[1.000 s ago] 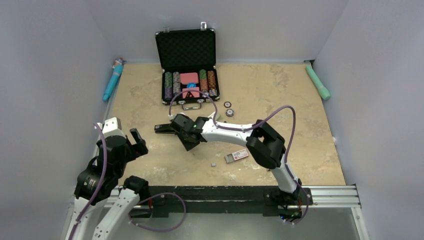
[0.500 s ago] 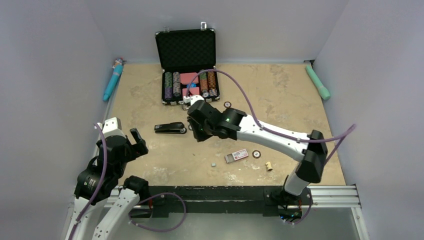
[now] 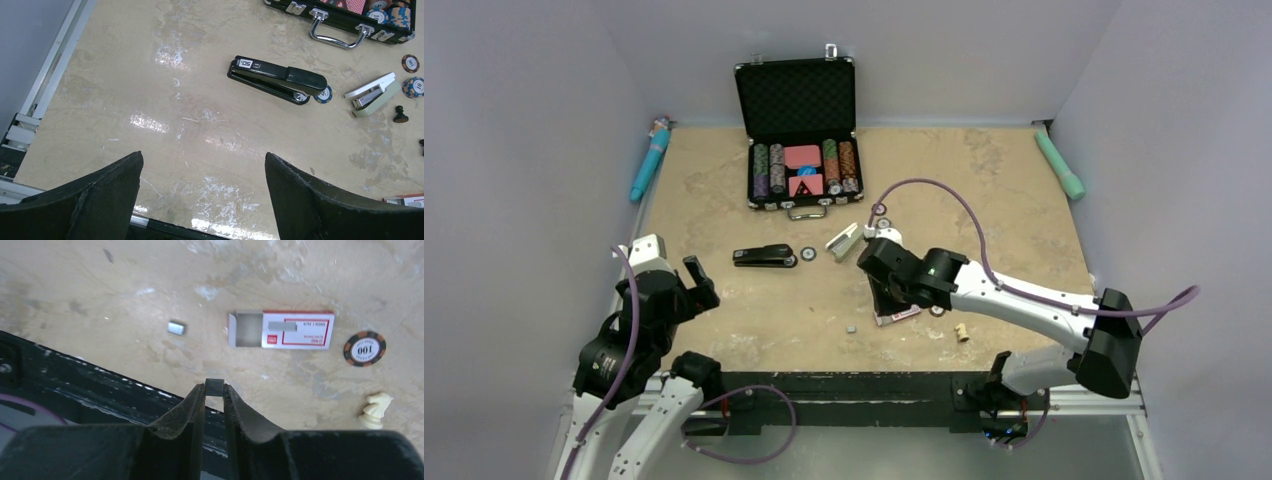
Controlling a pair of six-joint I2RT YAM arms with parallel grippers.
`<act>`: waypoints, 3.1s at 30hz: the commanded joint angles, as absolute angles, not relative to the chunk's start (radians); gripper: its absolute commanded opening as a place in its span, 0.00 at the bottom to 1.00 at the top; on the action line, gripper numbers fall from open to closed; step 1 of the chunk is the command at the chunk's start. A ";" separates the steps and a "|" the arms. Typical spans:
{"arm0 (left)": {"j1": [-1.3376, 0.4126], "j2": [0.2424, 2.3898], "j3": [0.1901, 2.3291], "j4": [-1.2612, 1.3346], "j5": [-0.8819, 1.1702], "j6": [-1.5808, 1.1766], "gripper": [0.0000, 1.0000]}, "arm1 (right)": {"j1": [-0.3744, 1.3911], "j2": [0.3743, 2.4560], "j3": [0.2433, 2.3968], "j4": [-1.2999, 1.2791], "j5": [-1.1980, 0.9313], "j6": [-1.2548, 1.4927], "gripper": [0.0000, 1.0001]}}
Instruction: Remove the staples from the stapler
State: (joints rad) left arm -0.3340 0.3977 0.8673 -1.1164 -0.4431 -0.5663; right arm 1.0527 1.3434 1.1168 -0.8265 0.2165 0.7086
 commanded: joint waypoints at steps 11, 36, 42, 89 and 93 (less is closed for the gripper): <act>-0.334 0.406 0.884 -1.114 -0.483 -0.597 0.95 | 0.957 1.402 0.968 -0.660 0.209 0.790 0.22; -0.334 0.400 0.883 -1.111 -0.478 -0.594 0.94 | 0.910 1.515 0.886 -0.547 0.103 0.792 0.23; -0.335 0.400 0.883 -1.111 -0.479 -0.595 0.94 | 0.898 1.503 0.891 -0.567 0.143 0.820 0.23; -0.333 0.395 0.884 -1.121 -0.495 -0.604 0.93 | 1.095 1.637 1.195 -0.719 0.120 0.687 0.42; -0.333 0.394 0.884 -1.122 -0.497 -0.605 0.93 | 1.095 1.694 1.213 -0.732 0.110 0.708 0.42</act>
